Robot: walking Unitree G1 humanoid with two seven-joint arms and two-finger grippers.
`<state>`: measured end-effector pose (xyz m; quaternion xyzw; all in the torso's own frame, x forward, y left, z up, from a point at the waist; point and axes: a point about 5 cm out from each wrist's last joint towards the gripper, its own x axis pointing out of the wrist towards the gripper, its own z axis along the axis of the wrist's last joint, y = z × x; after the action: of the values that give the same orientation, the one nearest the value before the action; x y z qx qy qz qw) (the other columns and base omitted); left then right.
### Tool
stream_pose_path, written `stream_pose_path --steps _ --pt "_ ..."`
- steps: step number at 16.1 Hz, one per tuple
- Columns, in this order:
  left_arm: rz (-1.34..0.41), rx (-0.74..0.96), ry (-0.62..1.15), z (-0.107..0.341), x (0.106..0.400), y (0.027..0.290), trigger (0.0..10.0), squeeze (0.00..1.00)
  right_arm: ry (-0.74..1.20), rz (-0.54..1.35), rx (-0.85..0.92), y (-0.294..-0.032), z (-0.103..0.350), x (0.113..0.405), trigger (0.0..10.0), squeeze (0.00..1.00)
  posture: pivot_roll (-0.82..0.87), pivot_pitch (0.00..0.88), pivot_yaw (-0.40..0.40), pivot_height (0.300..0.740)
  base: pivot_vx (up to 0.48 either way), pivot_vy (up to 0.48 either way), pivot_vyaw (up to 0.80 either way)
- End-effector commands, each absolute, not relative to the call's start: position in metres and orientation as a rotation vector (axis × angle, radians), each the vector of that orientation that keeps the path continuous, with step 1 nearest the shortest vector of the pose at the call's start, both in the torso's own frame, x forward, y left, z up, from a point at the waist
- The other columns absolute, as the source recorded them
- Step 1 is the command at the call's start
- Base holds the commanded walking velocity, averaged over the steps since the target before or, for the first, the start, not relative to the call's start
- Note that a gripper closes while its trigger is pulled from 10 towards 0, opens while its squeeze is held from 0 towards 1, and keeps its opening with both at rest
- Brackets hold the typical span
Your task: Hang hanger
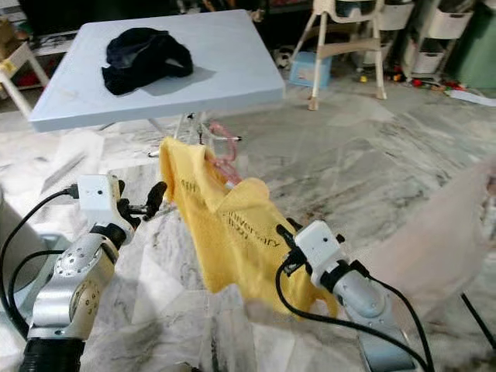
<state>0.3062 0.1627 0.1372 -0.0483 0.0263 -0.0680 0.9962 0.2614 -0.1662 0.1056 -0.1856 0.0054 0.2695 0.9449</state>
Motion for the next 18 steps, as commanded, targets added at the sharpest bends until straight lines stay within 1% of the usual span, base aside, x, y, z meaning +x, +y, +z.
stream_pose_path --steps 1,3,6,7,9,11,12,14,16,17,18 --pt "-0.123 -0.060 0.081 0.133 0.308 0.168 10.0 0.00 -0.090 0.557 -0.363 -0.157 0.123 0.263 10.0 0.00 -0.10 0.098 0.060 0.740 0.000 0.000 0.00" --pt "-0.117 -0.045 0.084 0.133 0.311 0.170 10.0 0.00 -0.106 0.563 -0.364 -0.155 0.126 0.261 10.0 0.00 -0.10 0.101 0.062 0.740 0.000 0.000 0.00" --pt "-0.131 -0.056 0.072 0.138 0.314 0.168 10.0 0.00 -0.102 0.521 -0.351 -0.156 0.127 0.263 10.0 0.00 -0.10 0.104 0.062 0.740 0.000 0.000 0.00" --pt "-0.184 -0.060 0.092 0.136 0.312 0.160 10.0 0.00 -0.092 0.401 -0.230 -0.158 0.130 0.270 10.0 0.00 -0.10 0.106 0.063 0.740 0.000 0.000 0.00" --pt "-0.224 -0.046 0.107 0.130 0.307 0.153 10.0 0.00 -0.069 0.266 -0.105 -0.161 0.130 0.274 10.0 0.00 -0.10 0.106 0.065 0.740 0.000 0.000 0.00" --pt "-0.241 -0.039 0.118 0.124 0.299 0.143 10.0 0.00 -0.027 0.086 0.004 -0.168 0.120 0.272 10.0 0.00 -0.09 0.106 0.075 0.740 0.000 0.000 0.00" --pt "-0.243 -0.025 0.127 0.122 0.296 0.140 10.0 0.00 -0.016 0.062 0.021 -0.170 0.117 0.269 10.0 0.00 -0.09 0.106 0.080 0.740 0.000 0.000 0.00" --pt "-0.235 -0.020 0.119 0.121 0.295 0.140 10.0 0.00 -0.015 0.054 0.009 -0.170 0.118 0.267 10.0 0.00 -0.09 0.104 0.085 0.740 0.000 0.000 0.00" --pt "-0.231 -0.022 0.109 0.121 0.296 0.141 10.0 0.00 -0.043 0.071 -0.073 -0.172 0.123 0.267 10.0 0.00 -0.10 0.100 0.087 0.740 0.000 0.000 0.00" --pt "-0.219 -0.014 0.112 0.121 0.298 0.144 10.0 0.00 -0.039 0.073 -0.076 -0.174 0.123 0.267 10.0 0.00 -0.10 0.096 0.087 0.740 0.000 0.000 0.00" --pt "-0.214 -0.022 0.099 0.124 0.301 0.148 10.0 0.00 -0.045 0.080 -0.124 -0.179 0.125 0.267 10.0 0.00 -0.11 0.092 0.084 0.740 0.000 0.000 0.00"
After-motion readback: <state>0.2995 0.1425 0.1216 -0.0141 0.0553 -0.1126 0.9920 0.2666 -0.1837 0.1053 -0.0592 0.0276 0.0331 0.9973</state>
